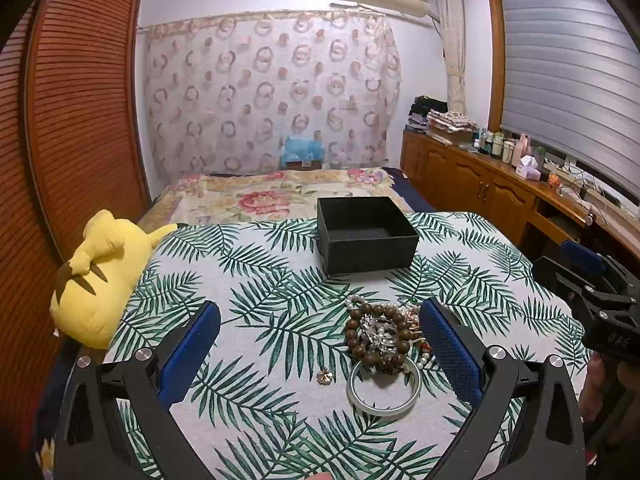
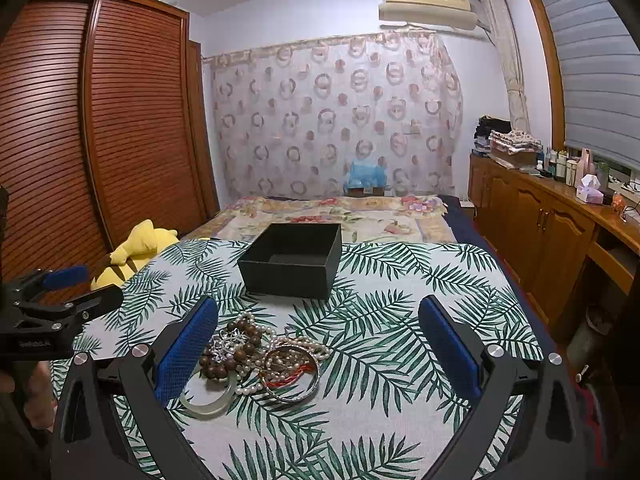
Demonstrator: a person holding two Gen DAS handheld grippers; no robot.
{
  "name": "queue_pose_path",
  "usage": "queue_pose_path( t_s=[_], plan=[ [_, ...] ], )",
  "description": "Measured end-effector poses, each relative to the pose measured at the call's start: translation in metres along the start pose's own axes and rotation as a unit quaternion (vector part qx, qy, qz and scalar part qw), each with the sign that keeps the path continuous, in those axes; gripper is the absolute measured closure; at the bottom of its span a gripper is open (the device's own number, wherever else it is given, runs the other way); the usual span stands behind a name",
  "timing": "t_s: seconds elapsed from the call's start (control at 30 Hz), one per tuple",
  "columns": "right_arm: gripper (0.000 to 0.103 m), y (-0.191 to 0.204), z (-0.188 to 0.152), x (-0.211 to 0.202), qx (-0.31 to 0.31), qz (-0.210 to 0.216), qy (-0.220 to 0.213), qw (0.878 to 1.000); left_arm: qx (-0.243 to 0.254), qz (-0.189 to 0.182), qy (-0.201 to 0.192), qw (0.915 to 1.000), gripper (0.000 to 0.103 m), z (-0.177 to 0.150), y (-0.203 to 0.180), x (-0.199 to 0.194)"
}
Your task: Organize jewelry
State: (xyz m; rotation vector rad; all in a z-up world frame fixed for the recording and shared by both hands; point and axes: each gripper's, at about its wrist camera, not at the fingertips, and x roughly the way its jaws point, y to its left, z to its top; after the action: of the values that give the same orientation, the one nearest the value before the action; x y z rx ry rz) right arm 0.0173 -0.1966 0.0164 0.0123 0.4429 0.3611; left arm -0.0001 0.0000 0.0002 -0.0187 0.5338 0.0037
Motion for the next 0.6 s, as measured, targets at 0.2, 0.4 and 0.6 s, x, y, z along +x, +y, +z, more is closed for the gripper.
queue_pose_path(
  t_s=[0.2, 0.4, 0.6],
  plan=[
    [0.003, 0.0005, 0.0022, -0.0035, -0.001, 0.001, -0.001, 1.0, 0.0, -0.001, 0.001, 1.0, 0.007, -0.001, -0.0019, -0.0003],
    [0.003, 0.0023, 0.0025, -0.004, -0.001, 0.002, -0.002, 1.0, 0.001, -0.001, 0.002, 1.0, 0.007, -0.0025, -0.0012, 0.0011],
    [0.003, 0.0035, 0.0019, -0.0014, -0.002, 0.003, -0.001, 1.0, 0.001, 0.0, 0.003, 1.0, 0.007, -0.0026, -0.0013, 0.001]
  ],
)
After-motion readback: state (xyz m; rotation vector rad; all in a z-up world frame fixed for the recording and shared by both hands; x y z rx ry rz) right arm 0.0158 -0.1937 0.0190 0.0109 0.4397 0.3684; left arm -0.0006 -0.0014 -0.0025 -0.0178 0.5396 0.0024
